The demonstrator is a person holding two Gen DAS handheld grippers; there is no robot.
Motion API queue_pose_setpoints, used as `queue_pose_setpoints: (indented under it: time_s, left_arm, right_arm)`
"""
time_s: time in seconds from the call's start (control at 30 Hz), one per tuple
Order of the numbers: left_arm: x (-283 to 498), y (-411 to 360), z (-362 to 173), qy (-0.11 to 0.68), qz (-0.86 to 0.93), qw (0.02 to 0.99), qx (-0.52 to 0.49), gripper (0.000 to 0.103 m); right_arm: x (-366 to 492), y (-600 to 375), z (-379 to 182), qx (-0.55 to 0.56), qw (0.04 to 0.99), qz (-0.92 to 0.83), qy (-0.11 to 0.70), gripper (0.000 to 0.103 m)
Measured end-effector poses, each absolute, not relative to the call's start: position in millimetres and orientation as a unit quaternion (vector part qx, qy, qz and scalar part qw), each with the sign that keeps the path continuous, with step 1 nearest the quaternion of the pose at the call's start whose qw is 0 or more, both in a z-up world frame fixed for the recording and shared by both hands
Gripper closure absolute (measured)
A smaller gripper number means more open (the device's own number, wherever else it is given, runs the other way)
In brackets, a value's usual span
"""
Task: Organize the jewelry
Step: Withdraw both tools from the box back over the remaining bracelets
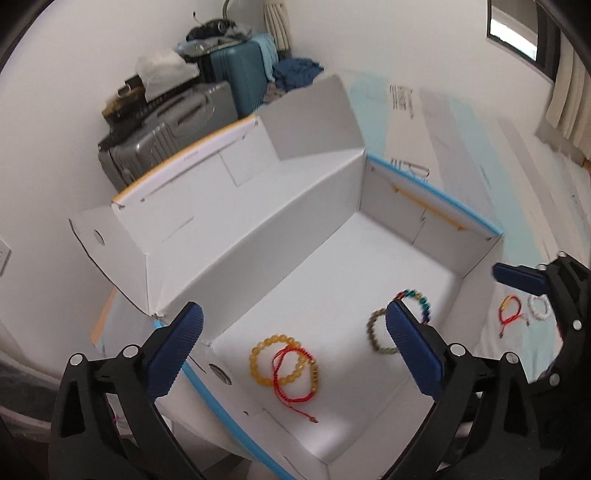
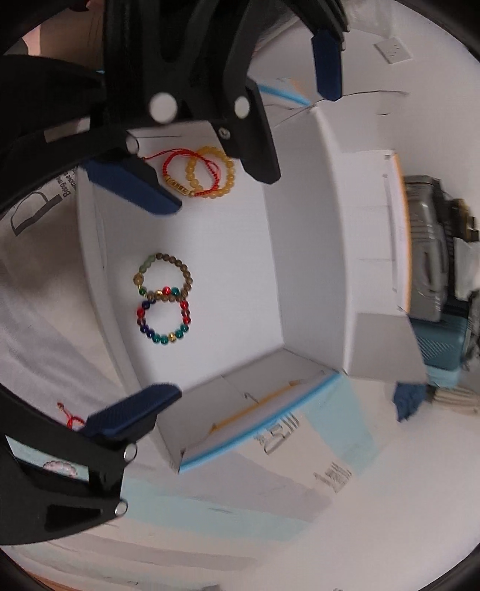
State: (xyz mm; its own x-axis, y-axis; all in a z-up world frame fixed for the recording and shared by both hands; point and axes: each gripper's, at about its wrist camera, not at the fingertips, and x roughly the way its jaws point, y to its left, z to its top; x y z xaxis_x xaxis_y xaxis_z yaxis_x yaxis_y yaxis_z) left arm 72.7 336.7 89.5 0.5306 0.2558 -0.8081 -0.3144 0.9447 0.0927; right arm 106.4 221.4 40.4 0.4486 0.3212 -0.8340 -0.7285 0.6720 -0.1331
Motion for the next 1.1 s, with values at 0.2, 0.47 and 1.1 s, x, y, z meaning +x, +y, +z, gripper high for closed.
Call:
queue_pose_setpoints:
  time_s: [0.2,0.47,1.1]
  left_arm:
    - [69,302,111,0.423,0.138,0.895,-0.035,0.006]
    - [77,243,125,0.408,0.098,0.907,-0.016,0.006]
    - [102,139,120,0.402,0.043,0.915,-0.004,0.006]
  right_arm:
    - [117,183,69,-0.219,0.844,0.299,0.388,0.007]
    - [118,118,83,-0.198,0.871,0.256,0.371,0.007]
    - [116,-44,84,-0.121,0.899,0.168,0.385,0.007]
